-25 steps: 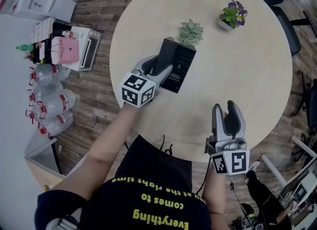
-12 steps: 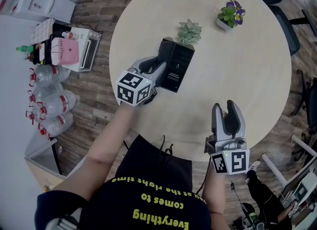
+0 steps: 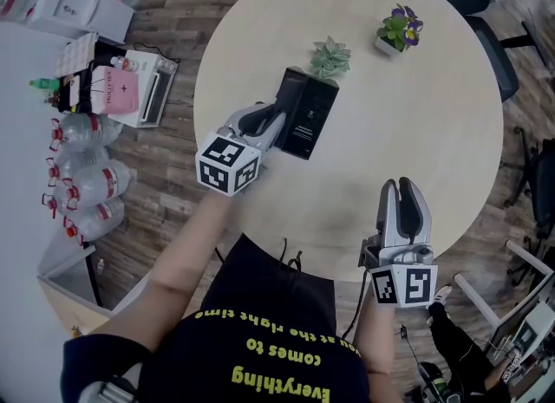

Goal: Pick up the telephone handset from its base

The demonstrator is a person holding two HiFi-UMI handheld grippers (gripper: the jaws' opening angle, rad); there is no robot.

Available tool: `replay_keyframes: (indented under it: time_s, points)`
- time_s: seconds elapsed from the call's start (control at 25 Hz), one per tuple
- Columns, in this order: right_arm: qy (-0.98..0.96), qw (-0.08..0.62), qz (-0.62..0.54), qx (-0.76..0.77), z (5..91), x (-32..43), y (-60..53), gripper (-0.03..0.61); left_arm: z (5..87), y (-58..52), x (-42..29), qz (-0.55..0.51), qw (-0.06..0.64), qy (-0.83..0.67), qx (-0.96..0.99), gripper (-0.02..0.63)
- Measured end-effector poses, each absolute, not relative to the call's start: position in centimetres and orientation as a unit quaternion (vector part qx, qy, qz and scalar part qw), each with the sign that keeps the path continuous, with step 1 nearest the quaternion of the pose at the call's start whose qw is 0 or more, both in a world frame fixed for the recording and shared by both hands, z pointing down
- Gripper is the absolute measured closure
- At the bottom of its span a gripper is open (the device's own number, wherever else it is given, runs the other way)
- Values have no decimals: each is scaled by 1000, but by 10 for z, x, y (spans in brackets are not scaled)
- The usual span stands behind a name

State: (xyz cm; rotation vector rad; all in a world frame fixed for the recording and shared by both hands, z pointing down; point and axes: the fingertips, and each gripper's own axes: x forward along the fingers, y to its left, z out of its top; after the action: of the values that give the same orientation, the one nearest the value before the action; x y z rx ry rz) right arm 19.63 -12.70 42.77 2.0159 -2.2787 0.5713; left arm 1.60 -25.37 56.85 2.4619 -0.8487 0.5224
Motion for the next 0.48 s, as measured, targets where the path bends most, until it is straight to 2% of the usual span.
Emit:
replay_keyframes:
  time_s: [0.32,0.48]
  points:
    - [-745,19,146,651,397,192,-115,511,521,-243,11,159,209,-319,911,534]
    - [-749,20,121,651,379,190,-108,554,485,-232,8,130,183,-324,919,534]
